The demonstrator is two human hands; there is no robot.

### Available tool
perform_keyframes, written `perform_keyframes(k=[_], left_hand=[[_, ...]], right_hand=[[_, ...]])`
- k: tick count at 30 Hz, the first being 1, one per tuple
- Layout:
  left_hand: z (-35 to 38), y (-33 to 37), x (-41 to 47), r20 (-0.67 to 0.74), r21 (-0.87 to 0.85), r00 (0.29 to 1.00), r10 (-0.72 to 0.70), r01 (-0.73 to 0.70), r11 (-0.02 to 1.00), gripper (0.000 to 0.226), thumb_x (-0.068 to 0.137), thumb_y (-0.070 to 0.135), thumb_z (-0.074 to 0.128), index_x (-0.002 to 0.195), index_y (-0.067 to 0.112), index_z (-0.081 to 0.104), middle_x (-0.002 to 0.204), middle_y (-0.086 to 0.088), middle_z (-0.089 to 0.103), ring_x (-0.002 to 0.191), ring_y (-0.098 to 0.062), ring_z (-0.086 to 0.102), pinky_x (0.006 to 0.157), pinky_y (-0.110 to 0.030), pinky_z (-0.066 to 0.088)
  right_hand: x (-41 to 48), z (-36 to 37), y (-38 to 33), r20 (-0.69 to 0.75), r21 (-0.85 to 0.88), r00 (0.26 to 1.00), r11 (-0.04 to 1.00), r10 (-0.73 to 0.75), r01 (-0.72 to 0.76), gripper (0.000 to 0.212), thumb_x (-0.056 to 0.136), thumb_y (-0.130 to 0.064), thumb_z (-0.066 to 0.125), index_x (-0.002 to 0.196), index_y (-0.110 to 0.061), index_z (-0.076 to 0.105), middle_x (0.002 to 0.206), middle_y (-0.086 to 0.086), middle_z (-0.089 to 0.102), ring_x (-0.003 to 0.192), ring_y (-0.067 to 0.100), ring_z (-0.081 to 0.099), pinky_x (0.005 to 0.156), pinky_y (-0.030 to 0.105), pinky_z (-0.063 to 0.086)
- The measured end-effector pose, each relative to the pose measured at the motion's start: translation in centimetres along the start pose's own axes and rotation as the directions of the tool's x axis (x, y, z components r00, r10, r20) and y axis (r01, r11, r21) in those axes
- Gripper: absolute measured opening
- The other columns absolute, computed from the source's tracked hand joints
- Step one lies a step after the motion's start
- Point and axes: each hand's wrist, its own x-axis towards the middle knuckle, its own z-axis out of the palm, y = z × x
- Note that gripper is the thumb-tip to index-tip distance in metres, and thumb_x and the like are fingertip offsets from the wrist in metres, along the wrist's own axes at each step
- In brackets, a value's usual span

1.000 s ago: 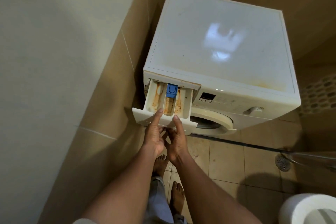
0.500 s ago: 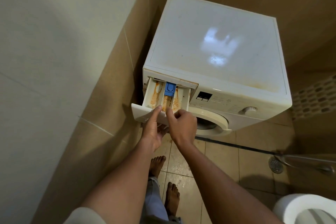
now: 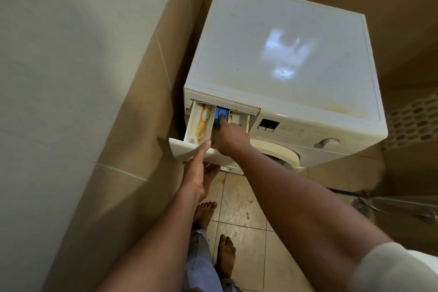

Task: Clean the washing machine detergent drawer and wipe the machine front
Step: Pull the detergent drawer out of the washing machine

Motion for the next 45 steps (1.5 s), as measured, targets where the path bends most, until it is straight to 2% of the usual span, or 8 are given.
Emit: perform_keyframes(k=[5,13,22,28,31,36,41,45], left_hand=[[0.1,0.1,0.0,-0.003,0.032,1.000,0.010,-0.009,0.999,0.050,0.086,0.034,0.071,0.129,0.018,0.051,0.118,-0.016,0.064,0.111,-0.028,0.064,0.096,-0.044,0.056],[-0.1,0.3,-0.6,-0.047,0.063,0.999,-0.020,0.023,0.998,0.051,0.081,0.026,0.070,0.127,0.012,0.053,0.114,-0.018,0.063,0.108,-0.030,0.063,0.087,-0.042,0.059],[-2.8,-3.0,-6.4,-0.054,0.022,0.995,-0.084,0.086,0.996,0.019,0.086,0.016,0.060,0.105,0.014,0.063,0.097,-0.015,0.066,0.098,-0.029,0.061,0.103,-0.052,0.045],[-2.8,-3.8,-10.4,-0.068,-0.106,0.997,-0.021,0.014,0.994,0.029,0.085,-0.004,0.050,0.112,0.002,0.059,0.090,-0.017,0.063,0.083,-0.026,0.058,0.077,-0.037,0.053],[-2.0,-4.4,-12.8,-0.009,-0.103,1.000,0.009,-0.010,0.995,0.037,0.083,-0.006,0.051,0.118,0.005,0.057,0.103,-0.019,0.063,0.094,-0.030,0.060,0.082,-0.039,0.053],[1.1,-6.2,-16.3,0.129,-0.014,0.992,-0.010,0.011,1.000,0.055,0.065,-0.007,0.060,0.119,0.005,0.057,0.121,-0.023,0.062,0.119,-0.040,0.058,0.105,-0.049,0.046],[4.0,-8.4,-18.9,0.288,0.292,0.948,-0.133,0.046,0.955,0.064,0.065,-0.008,0.067,0.127,0.001,0.053,0.128,-0.027,0.061,0.125,-0.044,0.054,0.113,-0.055,0.038],[5.0,-10.1,-20.4,0.364,0.594,0.874,-0.323,0.049,0.803,0.059,0.072,0.008,0.081,0.125,0.001,0.057,0.128,-0.029,0.062,0.125,-0.045,0.055,0.106,-0.052,0.042]], right_hand=[[1.0,0.1,0.0,0.023,0.067,0.999,0.997,-0.028,0.027,0.053,0.091,-0.011,0.064,0.139,-0.010,0.044,0.097,0.006,0.059,0.083,0.019,0.059,0.069,0.031,0.053],[0.0,1.8,0.2,-0.028,0.060,0.999,0.998,-0.034,0.035,0.080,0.091,-0.013,0.065,0.155,-0.014,0.018,0.093,0.007,0.058,0.083,0.020,0.060,0.071,0.033,0.057],[-7.6,4.9,0.8,-0.069,0.149,0.996,0.987,-0.059,0.068,0.085,0.095,-0.021,0.063,0.157,-0.023,0.004,0.107,0.008,0.062,0.086,0.019,0.064,0.075,0.036,0.060],[-14.9,3.0,4.8,-0.382,0.269,0.922,0.948,-0.058,0.171,0.061,0.094,-0.040,0.058,0.146,-0.023,0.032,0.113,-0.004,0.058,0.099,0.014,0.057,0.076,0.032,0.053],[-18.1,2.7,8.9,-0.452,0.438,0.876,0.898,0.167,0.055,0.048,0.090,-0.042,0.063,0.130,-0.023,0.045,0.116,-0.006,0.054,0.102,0.011,0.053,0.076,0.026,0.048],[-21.7,2.5,14.5,-0.066,0.809,0.964,0.580,0.256,-0.099,0.067,0.085,-0.047,0.072,0.139,-0.017,0.047,0.129,0.001,0.061,0.105,0.014,0.062,0.081,0.029,0.056],[-26.1,2.0,18.3,-0.039,0.894,0.931,0.429,0.364,-0.130,0.036,0.096,-0.021,0.061,0.131,-0.010,0.061,0.127,0.006,0.068,0.099,0.018,0.067,0.061,0.016,0.052],[-30.7,2.2,21.4,-0.069,0.950,0.858,0.297,0.508,-0.099,0.030,0.096,-0.017,0.057,0.123,-0.010,0.066,0.115,0.004,0.072,0.097,0.017,0.068,0.067,0.022,0.053]])
